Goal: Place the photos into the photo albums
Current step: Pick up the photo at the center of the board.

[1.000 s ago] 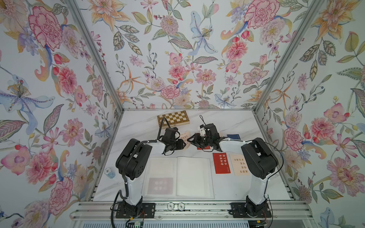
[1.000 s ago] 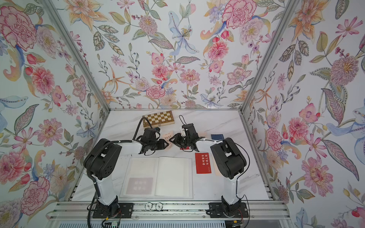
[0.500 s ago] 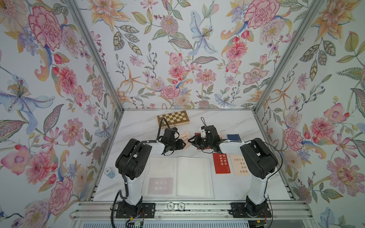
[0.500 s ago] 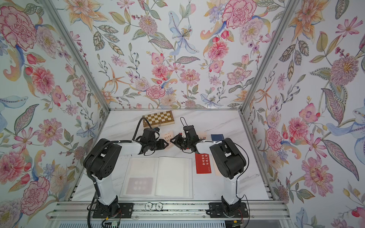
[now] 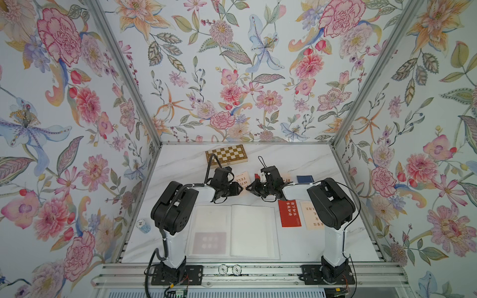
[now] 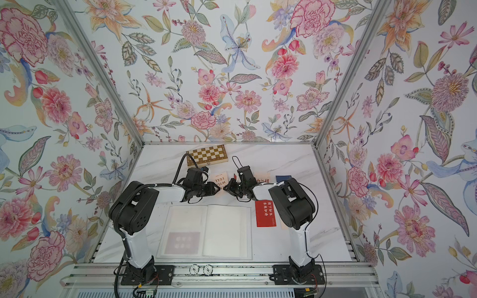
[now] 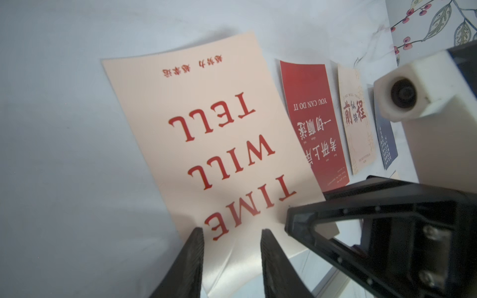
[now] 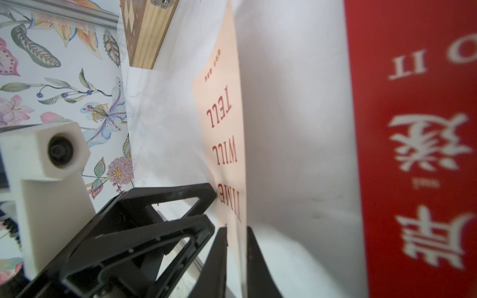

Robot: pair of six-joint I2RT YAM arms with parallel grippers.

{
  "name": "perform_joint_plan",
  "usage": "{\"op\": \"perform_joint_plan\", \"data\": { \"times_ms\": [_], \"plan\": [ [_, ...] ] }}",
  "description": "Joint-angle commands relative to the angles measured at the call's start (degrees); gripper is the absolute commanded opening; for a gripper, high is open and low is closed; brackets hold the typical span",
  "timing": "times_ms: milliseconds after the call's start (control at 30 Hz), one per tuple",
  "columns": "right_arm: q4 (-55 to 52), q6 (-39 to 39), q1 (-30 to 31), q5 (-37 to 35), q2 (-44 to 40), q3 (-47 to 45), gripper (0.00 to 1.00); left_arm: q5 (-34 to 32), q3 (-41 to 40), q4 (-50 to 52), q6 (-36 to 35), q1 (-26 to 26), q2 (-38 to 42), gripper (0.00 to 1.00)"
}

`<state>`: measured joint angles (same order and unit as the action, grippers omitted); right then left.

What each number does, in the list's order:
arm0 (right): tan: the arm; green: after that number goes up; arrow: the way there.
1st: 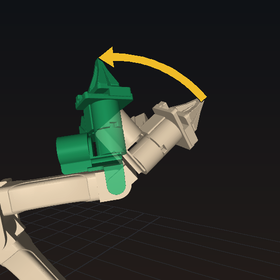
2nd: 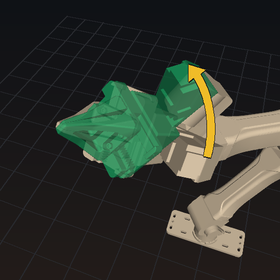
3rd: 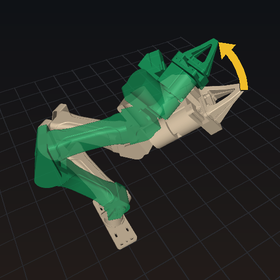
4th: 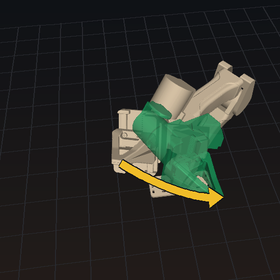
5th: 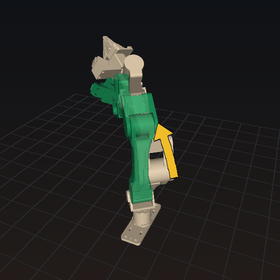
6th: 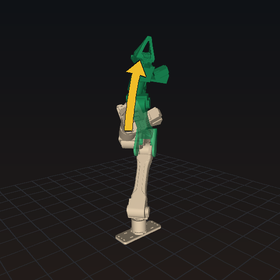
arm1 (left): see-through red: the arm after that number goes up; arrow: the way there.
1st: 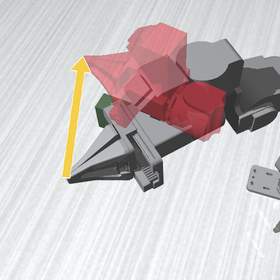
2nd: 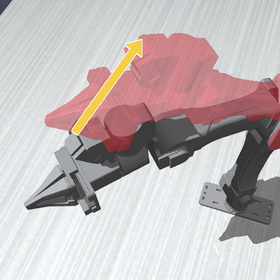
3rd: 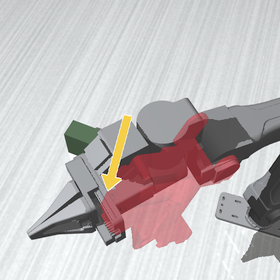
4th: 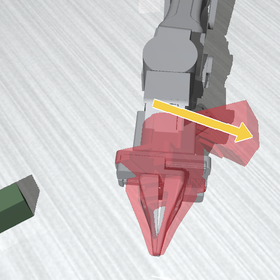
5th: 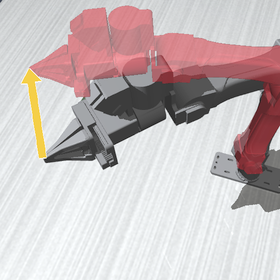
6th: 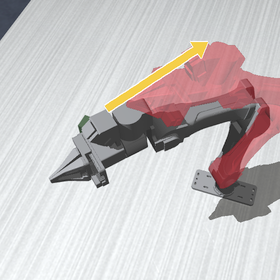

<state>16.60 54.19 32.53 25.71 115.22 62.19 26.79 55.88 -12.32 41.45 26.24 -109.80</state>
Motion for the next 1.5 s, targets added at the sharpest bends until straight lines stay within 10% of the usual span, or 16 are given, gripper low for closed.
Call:
{"op": "perform_joint_plan", "data": {
  "times_ms": [0, 500, 833, 1467],
  "plan": [
    [0.01, -1.47, 0.27, -1.1, 0.8, 0.47, 0.04, 0.01, -2.18, 5.33, 0.79, -0.36, -0.11, 0.37],
    [0.54, -5.76, -0.58, -1.1, -7.11, -3.85, 0.0, -6.96, -1.54, 16.11, -7.09, -0.96, 16.53, 0.69],
    [4.94, -7.4, -0.95, 9.0, -15.63, -8.05, 0.0, -1.7, -9.12, 12.49, -6.78, -3.56, 28.82, 0.74],
    [27.58, 3.2, 3.89, 27.14, -15.29, -17.51, 0.0, 19.95, -27.63, -30.33, 16.86, -13.8, 27.38, 0.69]
  ]
}}
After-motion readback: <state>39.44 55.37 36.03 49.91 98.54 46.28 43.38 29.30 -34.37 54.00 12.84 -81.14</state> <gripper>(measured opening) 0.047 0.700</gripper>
